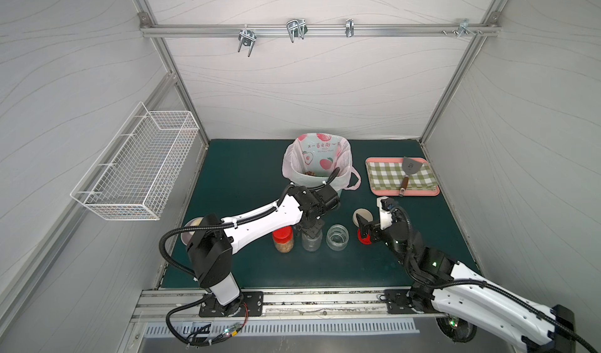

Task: Empty moldy peanuts from jars
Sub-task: Place the jar at the center of the board.

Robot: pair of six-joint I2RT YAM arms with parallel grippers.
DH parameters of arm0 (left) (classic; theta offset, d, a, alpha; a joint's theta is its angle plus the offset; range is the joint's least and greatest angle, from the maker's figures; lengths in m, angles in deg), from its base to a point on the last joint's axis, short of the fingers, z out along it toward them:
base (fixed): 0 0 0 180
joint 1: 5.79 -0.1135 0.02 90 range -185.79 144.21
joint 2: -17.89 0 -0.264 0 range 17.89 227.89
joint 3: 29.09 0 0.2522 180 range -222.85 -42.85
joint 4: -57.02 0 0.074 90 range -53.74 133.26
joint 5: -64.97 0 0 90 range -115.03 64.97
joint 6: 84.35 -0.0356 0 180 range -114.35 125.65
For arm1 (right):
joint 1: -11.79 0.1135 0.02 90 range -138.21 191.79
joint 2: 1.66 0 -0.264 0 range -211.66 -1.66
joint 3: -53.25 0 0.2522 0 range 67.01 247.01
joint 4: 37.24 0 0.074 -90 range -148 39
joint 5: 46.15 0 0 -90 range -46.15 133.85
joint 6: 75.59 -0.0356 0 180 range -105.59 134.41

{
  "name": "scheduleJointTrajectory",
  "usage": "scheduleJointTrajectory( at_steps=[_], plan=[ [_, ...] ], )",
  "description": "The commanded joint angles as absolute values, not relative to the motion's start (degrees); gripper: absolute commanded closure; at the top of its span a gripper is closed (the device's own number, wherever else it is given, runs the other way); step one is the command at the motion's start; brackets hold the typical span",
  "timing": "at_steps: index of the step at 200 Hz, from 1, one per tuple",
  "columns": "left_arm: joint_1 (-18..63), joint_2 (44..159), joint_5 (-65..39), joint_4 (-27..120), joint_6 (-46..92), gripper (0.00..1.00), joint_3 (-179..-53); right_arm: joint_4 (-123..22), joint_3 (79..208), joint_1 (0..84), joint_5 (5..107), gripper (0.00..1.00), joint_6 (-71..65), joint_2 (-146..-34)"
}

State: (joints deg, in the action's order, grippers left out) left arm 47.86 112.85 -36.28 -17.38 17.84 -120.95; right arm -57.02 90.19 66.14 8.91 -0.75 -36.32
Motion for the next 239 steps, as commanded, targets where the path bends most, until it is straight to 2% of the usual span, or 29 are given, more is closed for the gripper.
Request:
scheduleJointTrajectory(
  at_steps=[1,36,62,103,120,177,239],
  plan=[
    [47.7,112.6,-37.1,-16.2,17.7,0.95,-121.2,-56.3,91.3,65.9,8.3,0.01,-1.5,-35.6],
    [47.7,113.0,-36.8,-16.4,17.3,0.81,-121.3,-56.3,91.3,65.9,8.2,0.01,-1.4,-35.6],
    [47.7,112.5,-37.1,-16.4,17.1,0.77,-121.2,-56.3,91.2,65.9,8.2,0.01,-1.3,-35.5],
    [47.7,111.4,-38.0,-17.1,17.0,0.49,-121.9,-56.3,91.2,65.9,8.2,0.01,-1.4,-35.6],
    [47.6,111.0,-38.5,-17.5,17.1,0.41,-122.3,-56.3,91.1,65.9,8.3,0.01,-1.4,-35.6],
    [47.7,107.7,-38.9,-19.3,17.8,0.29,-122.7,-56.3,91.4,65.8,8.1,0.01,-1.6,-36.4],
    [47.6,100.8,-40.5,-18.5,18.8,0.07,-122.6,-59.5,94.0,65.1,3.8,0.01,-5.0,-40.4]
  ],
)
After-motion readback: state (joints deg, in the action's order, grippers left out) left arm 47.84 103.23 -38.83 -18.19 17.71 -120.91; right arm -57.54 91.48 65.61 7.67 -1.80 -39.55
